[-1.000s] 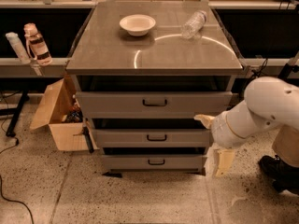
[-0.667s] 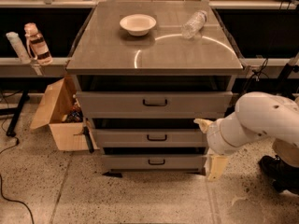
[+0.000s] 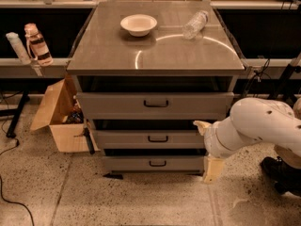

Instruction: Open bottom drawer

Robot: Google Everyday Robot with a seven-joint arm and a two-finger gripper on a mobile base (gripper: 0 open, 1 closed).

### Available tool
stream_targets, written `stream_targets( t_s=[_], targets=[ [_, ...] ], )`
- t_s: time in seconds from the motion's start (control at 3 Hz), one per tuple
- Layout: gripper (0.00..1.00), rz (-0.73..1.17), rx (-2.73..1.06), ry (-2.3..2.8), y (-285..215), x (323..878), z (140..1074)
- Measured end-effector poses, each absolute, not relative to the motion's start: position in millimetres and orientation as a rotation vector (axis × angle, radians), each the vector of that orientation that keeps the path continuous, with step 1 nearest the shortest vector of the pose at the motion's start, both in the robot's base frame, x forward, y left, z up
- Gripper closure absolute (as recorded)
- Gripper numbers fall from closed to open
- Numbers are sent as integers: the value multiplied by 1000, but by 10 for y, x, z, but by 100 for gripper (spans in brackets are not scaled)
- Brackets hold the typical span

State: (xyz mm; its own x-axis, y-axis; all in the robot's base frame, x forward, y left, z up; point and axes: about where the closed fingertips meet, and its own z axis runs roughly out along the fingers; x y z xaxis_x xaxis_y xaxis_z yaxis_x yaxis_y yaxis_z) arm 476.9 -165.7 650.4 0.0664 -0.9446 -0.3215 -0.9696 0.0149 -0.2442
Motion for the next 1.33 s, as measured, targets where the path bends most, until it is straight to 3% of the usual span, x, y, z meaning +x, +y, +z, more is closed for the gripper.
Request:
stream_targets(
  t_s=[1.33],
  targets=[
    [0, 243, -2024, 1799, -1389, 4893, 5885]
  ],
)
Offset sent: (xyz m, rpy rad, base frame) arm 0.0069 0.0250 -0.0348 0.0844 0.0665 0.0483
